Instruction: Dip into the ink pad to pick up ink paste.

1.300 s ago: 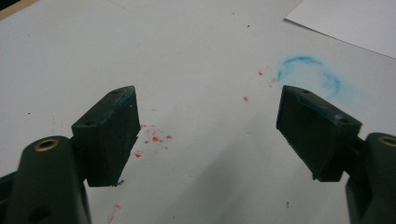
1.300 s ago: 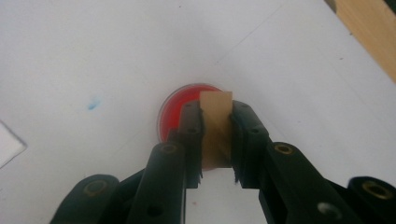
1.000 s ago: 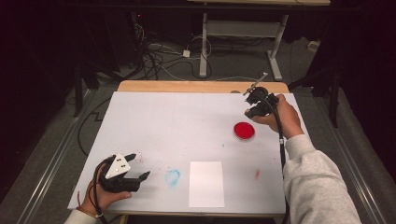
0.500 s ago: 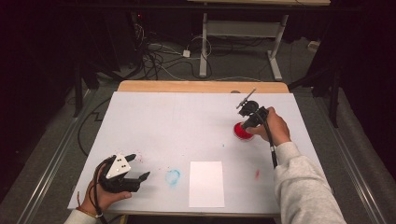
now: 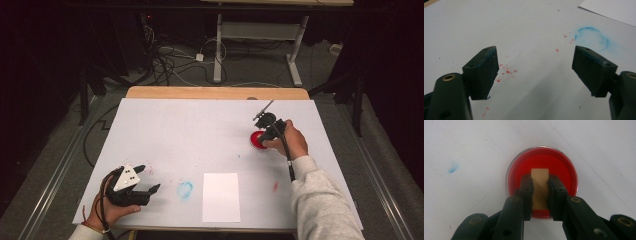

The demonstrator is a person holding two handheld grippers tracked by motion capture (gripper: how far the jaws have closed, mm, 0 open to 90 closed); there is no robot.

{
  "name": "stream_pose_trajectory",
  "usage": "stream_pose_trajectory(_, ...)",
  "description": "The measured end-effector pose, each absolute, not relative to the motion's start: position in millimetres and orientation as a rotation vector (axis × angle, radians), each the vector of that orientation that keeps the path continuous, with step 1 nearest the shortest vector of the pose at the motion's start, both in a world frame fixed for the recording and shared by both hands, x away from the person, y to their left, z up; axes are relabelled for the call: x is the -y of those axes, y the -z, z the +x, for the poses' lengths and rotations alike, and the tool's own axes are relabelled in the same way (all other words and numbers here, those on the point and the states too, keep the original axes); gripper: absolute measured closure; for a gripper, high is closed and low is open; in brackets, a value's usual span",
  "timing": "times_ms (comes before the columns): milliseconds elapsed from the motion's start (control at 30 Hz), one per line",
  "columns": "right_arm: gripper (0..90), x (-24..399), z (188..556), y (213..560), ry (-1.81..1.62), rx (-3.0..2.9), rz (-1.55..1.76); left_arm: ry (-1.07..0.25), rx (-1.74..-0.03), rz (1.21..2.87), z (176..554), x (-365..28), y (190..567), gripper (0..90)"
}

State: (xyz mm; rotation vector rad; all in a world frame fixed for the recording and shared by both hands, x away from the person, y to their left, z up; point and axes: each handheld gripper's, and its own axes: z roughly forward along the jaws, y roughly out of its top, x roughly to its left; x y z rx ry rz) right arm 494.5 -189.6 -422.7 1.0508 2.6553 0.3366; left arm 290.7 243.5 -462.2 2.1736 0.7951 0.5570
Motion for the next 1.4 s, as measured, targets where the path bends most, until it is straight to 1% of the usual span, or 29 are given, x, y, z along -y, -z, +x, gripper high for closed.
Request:
stream_pose_trajectory(733, 76.4, 187.2, 490.6, 424.9, -0.328, -2.623, 1.089, -0.572, -0.802, 2.172, 290.4, -242.9, 461.6, 21.0)
stream_pose_trajectory(900, 76.4, 186.5, 490.0, 425.7, -0.321, -2.617, 1.051, -0.573, -0.805, 2.164, 290.3, -244.3, 460.6, 21.0)
stream_pose_trajectory(1400, 76.2, 194.0, 489.5, 425.7, -0.398, -2.609, 1.076, -0.57, -0.812, 2.163, 291.6, -245.0, 460.5, 21.0)
